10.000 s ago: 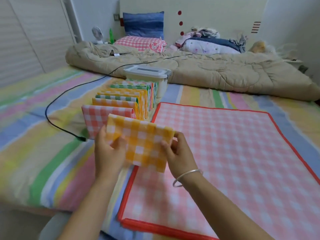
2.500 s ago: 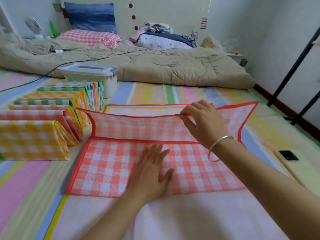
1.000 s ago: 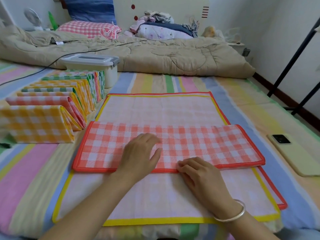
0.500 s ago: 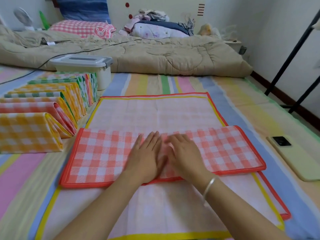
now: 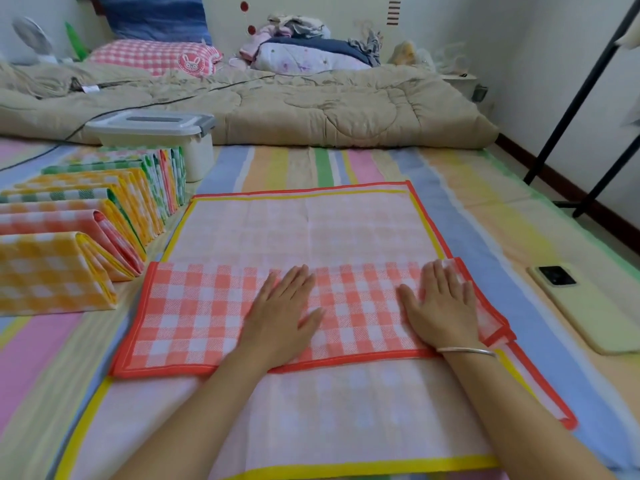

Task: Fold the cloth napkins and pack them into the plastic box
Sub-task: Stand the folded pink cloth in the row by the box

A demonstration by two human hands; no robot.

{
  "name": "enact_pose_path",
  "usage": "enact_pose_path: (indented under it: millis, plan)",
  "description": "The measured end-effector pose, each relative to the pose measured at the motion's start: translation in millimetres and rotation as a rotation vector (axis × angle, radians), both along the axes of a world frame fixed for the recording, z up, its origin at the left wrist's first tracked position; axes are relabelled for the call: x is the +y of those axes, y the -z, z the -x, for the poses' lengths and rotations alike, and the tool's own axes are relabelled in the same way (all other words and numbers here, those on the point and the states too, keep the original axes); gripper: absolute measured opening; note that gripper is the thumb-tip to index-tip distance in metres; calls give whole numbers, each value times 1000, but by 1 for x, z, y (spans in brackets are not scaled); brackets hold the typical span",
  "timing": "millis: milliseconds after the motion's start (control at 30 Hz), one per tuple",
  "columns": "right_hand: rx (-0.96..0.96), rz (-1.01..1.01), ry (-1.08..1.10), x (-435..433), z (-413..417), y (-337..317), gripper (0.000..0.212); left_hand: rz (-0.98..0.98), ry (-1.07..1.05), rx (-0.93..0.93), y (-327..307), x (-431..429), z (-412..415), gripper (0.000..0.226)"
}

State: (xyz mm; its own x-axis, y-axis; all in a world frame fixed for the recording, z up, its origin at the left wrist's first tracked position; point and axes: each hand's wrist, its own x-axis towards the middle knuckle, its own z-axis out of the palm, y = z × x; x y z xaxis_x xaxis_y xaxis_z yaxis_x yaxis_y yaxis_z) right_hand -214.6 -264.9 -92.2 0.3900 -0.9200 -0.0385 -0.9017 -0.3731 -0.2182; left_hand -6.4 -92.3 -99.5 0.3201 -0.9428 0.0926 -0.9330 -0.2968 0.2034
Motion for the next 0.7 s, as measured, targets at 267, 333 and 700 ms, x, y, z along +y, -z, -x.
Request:
enact_pose_path:
  millis: [267,333,700]
  plan:
    - [-12,32,-7,0,-1,4,78,-207,-733,45,-17,68,-56,97]
    - [-9,14,-19,0,-2,2,78,-219,-727,75,-17,69,-56,103]
    - [141,256,-295,-77,22,-45,29,-116,-289,-243,-49,27,-11,69]
